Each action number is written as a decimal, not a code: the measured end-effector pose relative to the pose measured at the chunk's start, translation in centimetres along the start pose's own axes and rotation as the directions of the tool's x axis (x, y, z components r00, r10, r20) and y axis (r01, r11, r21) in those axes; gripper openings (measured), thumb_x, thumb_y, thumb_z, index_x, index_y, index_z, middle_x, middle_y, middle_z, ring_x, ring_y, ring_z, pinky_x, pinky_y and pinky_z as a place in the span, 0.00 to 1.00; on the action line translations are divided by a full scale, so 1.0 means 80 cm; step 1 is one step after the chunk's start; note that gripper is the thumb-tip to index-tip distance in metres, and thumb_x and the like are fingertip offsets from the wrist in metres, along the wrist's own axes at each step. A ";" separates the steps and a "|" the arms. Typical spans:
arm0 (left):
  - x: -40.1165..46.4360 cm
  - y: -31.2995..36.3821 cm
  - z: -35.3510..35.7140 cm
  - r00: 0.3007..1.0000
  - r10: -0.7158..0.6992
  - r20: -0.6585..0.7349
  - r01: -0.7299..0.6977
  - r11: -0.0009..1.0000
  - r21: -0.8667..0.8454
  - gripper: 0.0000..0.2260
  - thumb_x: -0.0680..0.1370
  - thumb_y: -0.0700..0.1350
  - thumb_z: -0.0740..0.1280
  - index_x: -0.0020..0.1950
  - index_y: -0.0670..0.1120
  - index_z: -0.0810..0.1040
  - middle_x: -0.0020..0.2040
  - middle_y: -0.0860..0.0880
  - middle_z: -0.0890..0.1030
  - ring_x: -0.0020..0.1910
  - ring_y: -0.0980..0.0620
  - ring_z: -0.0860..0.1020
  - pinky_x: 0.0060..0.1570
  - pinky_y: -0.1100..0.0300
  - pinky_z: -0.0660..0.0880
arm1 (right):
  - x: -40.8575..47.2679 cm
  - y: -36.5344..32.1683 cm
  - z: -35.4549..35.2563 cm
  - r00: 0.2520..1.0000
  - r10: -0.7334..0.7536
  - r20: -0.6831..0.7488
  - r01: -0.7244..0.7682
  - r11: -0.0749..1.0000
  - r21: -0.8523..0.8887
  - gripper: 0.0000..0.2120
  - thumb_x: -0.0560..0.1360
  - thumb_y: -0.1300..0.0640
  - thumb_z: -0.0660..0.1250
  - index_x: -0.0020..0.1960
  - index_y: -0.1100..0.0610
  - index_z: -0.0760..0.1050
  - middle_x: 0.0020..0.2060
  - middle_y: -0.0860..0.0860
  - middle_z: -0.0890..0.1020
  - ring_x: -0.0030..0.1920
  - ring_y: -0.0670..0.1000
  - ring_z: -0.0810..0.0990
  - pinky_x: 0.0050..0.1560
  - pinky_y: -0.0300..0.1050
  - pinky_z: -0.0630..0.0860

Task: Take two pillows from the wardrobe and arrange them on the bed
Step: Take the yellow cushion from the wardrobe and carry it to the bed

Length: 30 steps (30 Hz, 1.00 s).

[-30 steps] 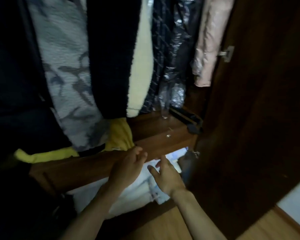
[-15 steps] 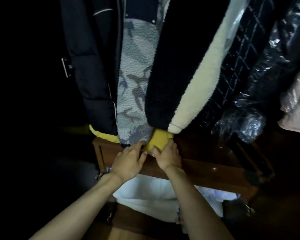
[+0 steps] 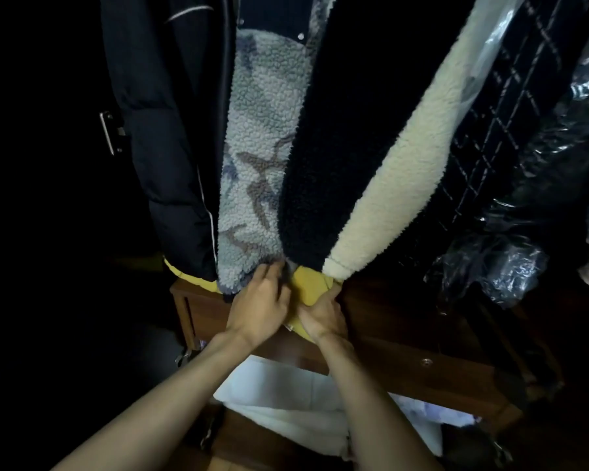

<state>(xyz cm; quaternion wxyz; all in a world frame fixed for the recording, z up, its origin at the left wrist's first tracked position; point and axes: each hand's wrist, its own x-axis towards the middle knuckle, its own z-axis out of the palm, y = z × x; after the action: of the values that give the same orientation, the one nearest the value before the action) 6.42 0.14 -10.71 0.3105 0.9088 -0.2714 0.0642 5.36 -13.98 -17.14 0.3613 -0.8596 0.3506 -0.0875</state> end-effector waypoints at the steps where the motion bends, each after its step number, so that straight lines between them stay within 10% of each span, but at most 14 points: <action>1: 0.002 0.009 0.002 0.999 0.048 -0.002 -0.048 0.999 0.005 0.21 0.81 0.45 0.60 0.74 0.48 0.67 0.68 0.47 0.71 0.64 0.41 0.74 0.57 0.47 0.75 | -0.001 0.005 -0.006 1.000 -0.014 0.012 0.015 0.999 -0.030 0.37 0.72 0.44 0.71 0.71 0.58 0.56 0.61 0.61 0.79 0.59 0.65 0.81 0.53 0.54 0.78; 8: 0.001 0.053 0.031 0.989 0.080 0.126 -0.109 0.963 0.247 0.16 0.83 0.54 0.56 0.63 0.45 0.73 0.61 0.43 0.73 0.60 0.39 0.75 0.61 0.48 0.72 | -0.030 0.067 -0.093 0.987 -0.161 -0.022 0.160 0.986 -0.039 0.41 0.66 0.31 0.72 0.66 0.57 0.66 0.53 0.59 0.83 0.54 0.63 0.83 0.43 0.49 0.77; 18: 0.021 0.092 0.056 0.966 -0.241 0.097 0.144 0.809 0.570 0.53 0.66 0.82 0.37 0.69 0.46 0.74 0.72 0.36 0.69 0.72 0.33 0.63 0.69 0.36 0.60 | -0.072 0.216 -0.219 0.996 -0.043 -0.080 0.064 0.961 0.270 0.33 0.62 0.32 0.79 0.56 0.56 0.82 0.49 0.51 0.86 0.52 0.55 0.85 0.51 0.54 0.83; 22: 0.027 0.067 0.079 0.974 -0.209 0.086 0.127 0.821 0.557 0.57 0.64 0.84 0.37 0.79 0.46 0.59 0.77 0.41 0.63 0.76 0.39 0.56 0.72 0.33 0.48 | -0.074 0.244 -0.272 0.993 0.116 -0.015 -0.115 0.990 0.078 0.48 0.56 0.25 0.76 0.62 0.57 0.74 0.52 0.53 0.81 0.53 0.60 0.82 0.51 0.56 0.81; 26: 0.027 0.050 0.118 0.982 -0.144 0.124 0.072 0.885 0.461 0.57 0.65 0.84 0.42 0.81 0.44 0.44 0.81 0.40 0.51 0.80 0.41 0.50 0.78 0.41 0.50 | -0.040 0.186 -0.269 0.971 -0.182 -0.156 0.180 0.983 -0.025 0.56 0.53 0.19 0.69 0.70 0.54 0.66 0.65 0.55 0.75 0.65 0.61 0.75 0.61 0.59 0.76; 30: 0.037 0.045 0.132 0.989 -0.134 0.056 0.091 0.871 0.483 0.58 0.64 0.83 0.41 0.80 0.42 0.52 0.78 0.38 0.60 0.76 0.37 0.58 0.72 0.39 0.59 | 0.020 0.119 -0.195 0.958 -0.287 -0.006 0.269 0.902 -0.338 0.65 0.58 0.15 0.60 0.81 0.53 0.48 0.80 0.58 0.55 0.79 0.63 0.53 0.77 0.67 0.51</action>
<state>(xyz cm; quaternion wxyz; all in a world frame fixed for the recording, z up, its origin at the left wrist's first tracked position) 6.42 -9.88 -16.38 0.0669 0.9734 -0.2070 0.0714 -4.87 -28.48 -12.48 0.1846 -0.9466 0.2441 -0.1015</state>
